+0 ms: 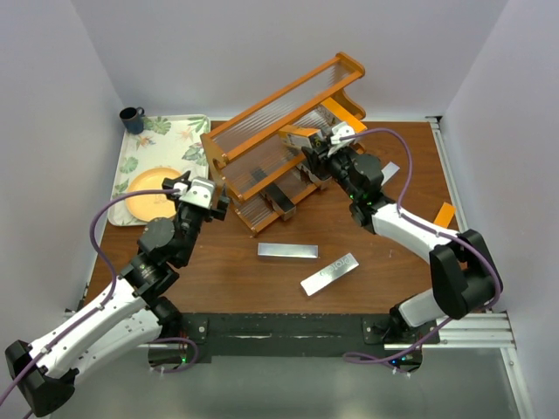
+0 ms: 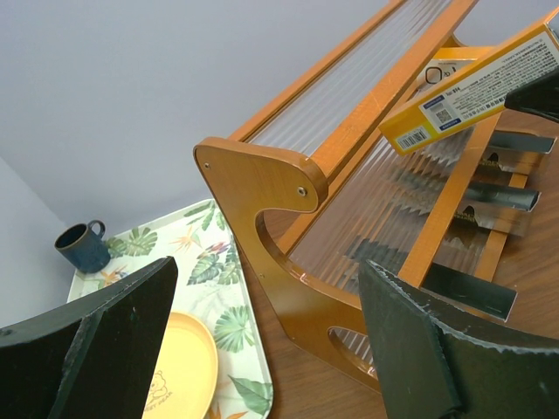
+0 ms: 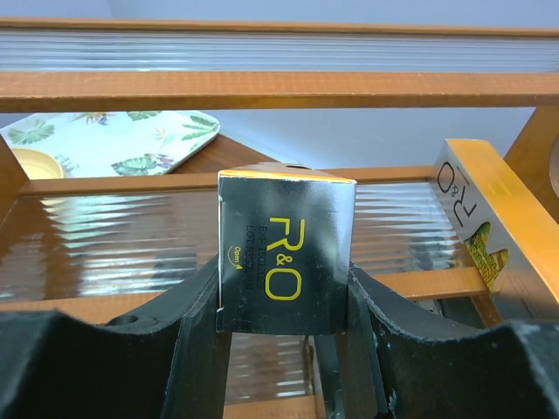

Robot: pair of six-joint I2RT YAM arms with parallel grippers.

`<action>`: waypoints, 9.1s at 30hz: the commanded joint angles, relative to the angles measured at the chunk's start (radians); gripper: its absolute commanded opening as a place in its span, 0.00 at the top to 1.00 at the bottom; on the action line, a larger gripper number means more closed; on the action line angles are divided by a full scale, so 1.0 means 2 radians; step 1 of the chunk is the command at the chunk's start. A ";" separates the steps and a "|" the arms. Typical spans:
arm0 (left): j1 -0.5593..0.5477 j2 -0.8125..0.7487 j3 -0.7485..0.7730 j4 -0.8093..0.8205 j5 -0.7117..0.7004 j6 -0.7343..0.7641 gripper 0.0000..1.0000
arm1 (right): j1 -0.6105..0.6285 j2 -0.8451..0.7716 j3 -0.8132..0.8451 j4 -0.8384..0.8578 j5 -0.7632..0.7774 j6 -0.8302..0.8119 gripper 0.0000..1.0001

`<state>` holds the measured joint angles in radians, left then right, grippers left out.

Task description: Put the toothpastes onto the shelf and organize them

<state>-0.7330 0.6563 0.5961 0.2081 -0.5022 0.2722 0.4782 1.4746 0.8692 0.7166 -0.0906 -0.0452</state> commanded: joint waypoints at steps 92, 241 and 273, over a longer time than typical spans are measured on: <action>0.018 -0.096 0.013 -0.013 0.017 -0.052 0.09 | -0.104 -0.271 -0.049 -0.571 0.390 0.203 0.02; 0.049 -0.098 -0.017 0.013 0.071 -0.051 0.10 | 0.145 0.216 0.533 -0.771 0.066 0.049 0.53; 0.049 -0.097 -0.017 0.012 0.077 -0.052 0.10 | 0.145 -0.065 0.248 -0.637 0.057 -0.006 0.05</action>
<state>-0.6415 0.4610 0.5720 0.1795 -0.3653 0.1753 0.7650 1.4490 1.5070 -0.6403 0.0315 0.0174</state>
